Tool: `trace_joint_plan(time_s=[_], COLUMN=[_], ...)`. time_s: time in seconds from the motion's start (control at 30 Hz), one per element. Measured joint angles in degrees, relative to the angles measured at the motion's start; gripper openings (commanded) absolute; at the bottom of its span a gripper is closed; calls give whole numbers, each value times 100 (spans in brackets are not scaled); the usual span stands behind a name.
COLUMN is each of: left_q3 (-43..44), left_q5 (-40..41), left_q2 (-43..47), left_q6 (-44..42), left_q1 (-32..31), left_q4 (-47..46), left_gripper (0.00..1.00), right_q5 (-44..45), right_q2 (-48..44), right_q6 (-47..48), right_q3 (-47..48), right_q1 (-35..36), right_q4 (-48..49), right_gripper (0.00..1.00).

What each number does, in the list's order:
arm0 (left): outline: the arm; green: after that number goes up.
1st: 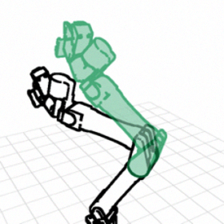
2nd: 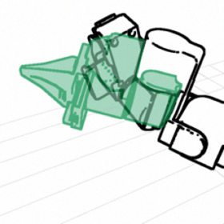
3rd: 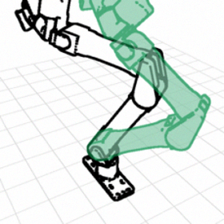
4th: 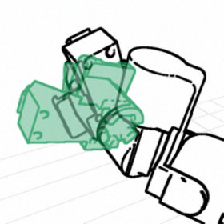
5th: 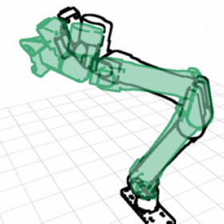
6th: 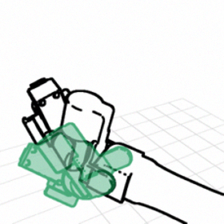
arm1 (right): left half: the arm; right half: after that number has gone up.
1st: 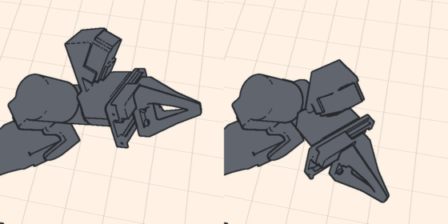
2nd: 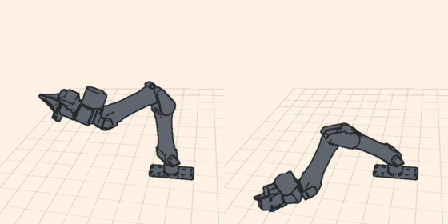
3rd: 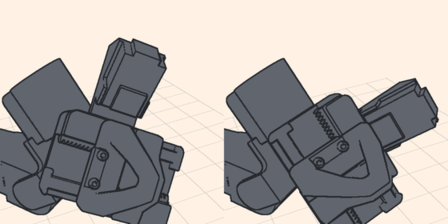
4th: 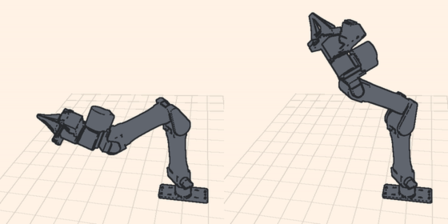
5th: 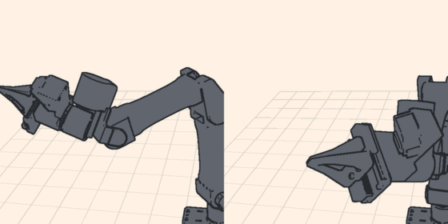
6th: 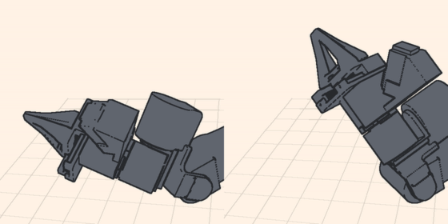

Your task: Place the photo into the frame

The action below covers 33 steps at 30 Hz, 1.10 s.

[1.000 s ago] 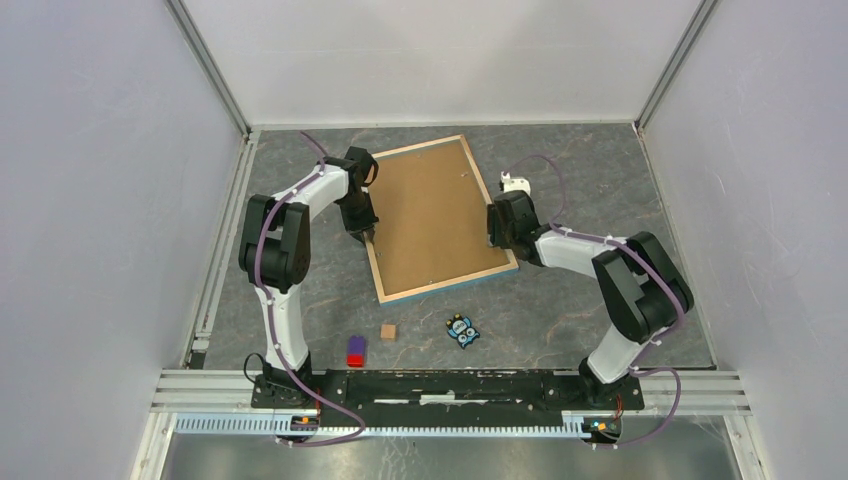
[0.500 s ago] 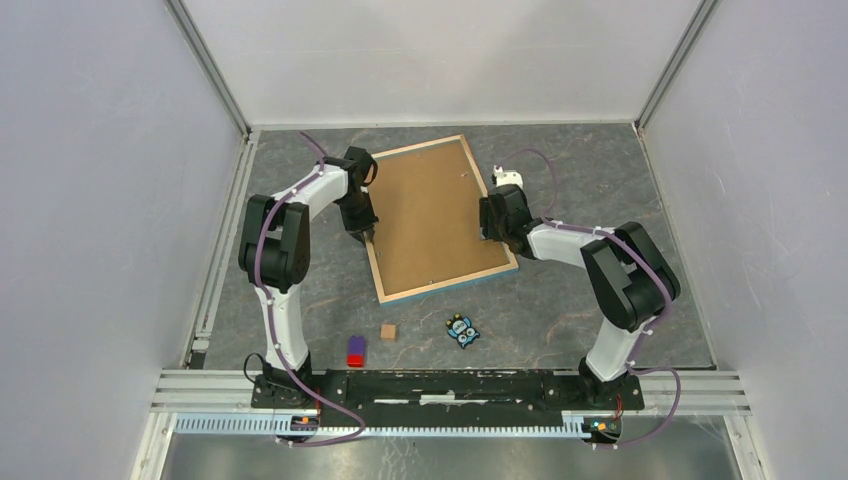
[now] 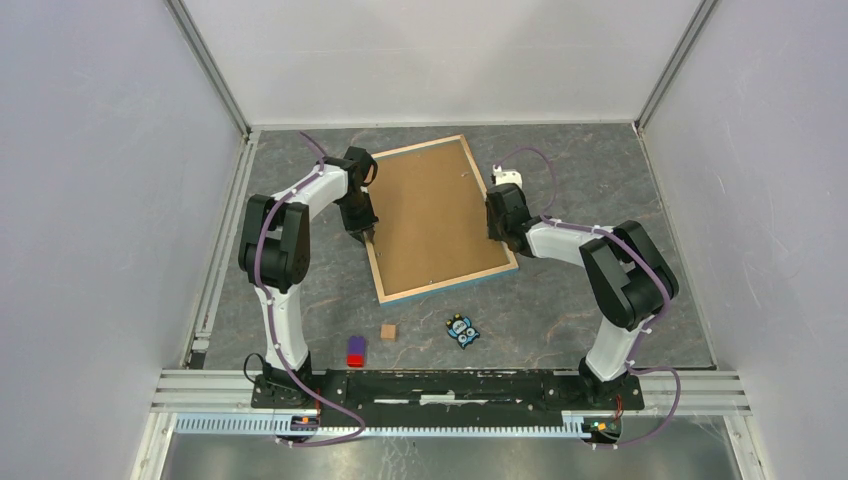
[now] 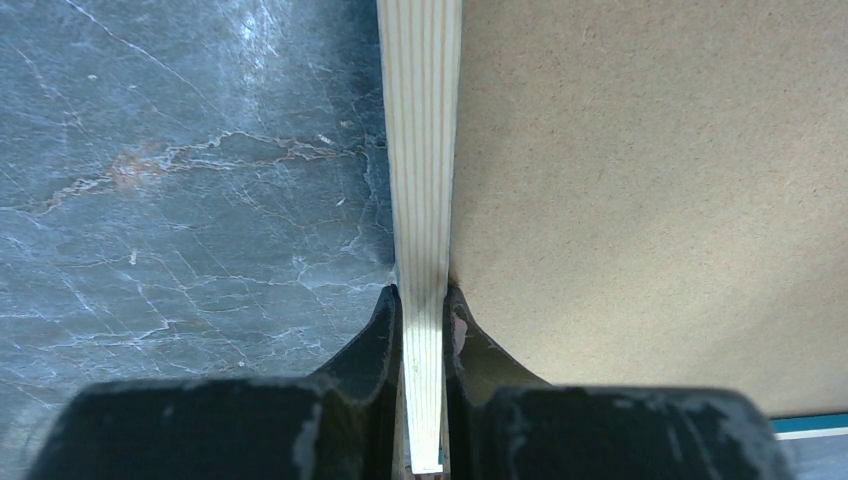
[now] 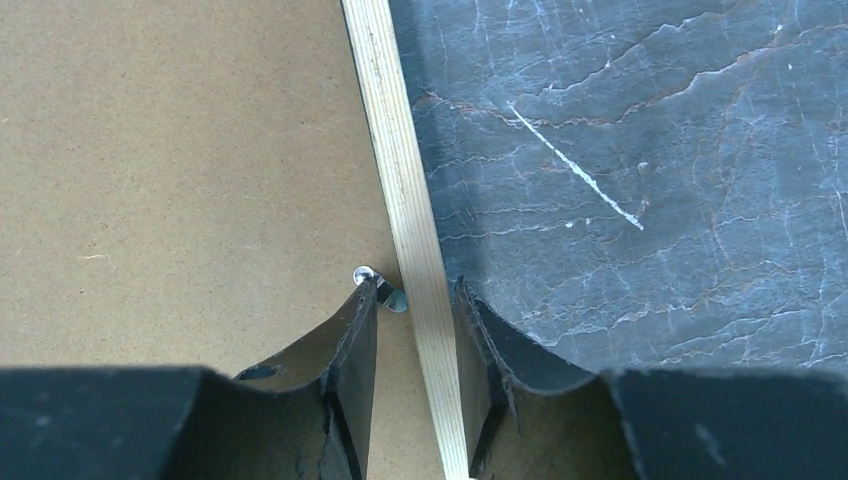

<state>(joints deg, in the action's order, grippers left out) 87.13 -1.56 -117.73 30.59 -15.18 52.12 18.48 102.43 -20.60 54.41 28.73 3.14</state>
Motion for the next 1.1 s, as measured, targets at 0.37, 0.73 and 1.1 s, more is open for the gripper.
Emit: trace_joint_plan(time_s=[0.37,0.73,1.1], left_q3=[0,0,0], left_q5=[55,107,116], left_q2=[0,2,4], left_q6=[0,0,0], left_q1=[0,11,11], left_q4=[0,-31,-31], left_gripper=[2,2,2], right_q5=[-50,-319,-861], right_q2=[46,188,-168], right_q6=[293,737,933], right_q3=[50,151,-170], right_q1=[-2,-63,-133], right_q4=[22,243,273], right_gripper=[17,0,57])
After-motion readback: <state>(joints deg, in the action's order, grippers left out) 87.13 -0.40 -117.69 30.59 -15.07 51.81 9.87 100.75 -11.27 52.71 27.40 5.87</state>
